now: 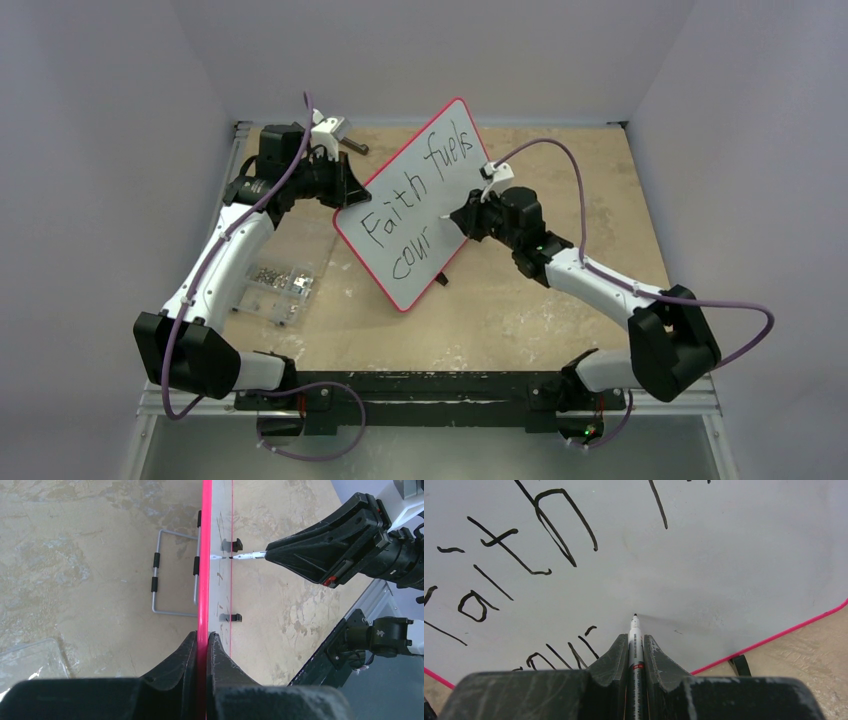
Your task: Write a sentence on the whiteboard
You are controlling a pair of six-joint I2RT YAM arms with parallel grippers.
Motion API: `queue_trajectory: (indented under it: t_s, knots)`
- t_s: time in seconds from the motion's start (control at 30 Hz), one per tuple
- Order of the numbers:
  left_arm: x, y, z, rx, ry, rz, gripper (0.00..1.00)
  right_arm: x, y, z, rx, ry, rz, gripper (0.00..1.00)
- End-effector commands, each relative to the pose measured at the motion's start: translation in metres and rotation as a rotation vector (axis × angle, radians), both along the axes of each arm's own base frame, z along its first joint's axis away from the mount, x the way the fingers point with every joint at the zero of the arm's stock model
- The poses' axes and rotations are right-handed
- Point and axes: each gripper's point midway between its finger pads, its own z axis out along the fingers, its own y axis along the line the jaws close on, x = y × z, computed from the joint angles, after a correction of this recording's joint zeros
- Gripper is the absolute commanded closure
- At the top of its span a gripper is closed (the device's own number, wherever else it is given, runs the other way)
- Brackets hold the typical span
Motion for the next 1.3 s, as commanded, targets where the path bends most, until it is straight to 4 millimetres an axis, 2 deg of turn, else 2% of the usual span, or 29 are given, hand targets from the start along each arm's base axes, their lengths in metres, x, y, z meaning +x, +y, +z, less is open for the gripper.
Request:
queue_trajectory:
  t_s: [0.0,0.17,0.53,1.0,1.1,1.27]
  knots:
    - [0.016,0.015,0.01,0.061,-0.098,0.063,1.0,0.012,0.006,0.028,0.017,-0.083,0.02,1.0]
    - [0.016,0.016,0.011,0.061,-0.099,0.063,1.0,0.007,0.011,0.028,0.011,-0.092,0.065,1.0]
    - [0.015,0.016,0.011,0.061,-0.101,0.063,1.0,-0.007,0.022,0.013,0.013,-0.056,0.165,1.0]
    - [0.015,0.016,0.011,0.061,-0.101,0.063,1.0,-0.016,0.011,-0.013,-0.025,-0.008,0.141,1.0]
    - [0.015,0.016,0.011,0.061,-0.1,0.063,1.0,-0.013,0.006,-0.013,-0.034,-0.011,0.111,1.0]
    - [0.015,0.016,0.011,0.061,-0.101,0.063,1.0,-0.005,0.001,-0.002,-0.034,-0.035,0.06,1.0]
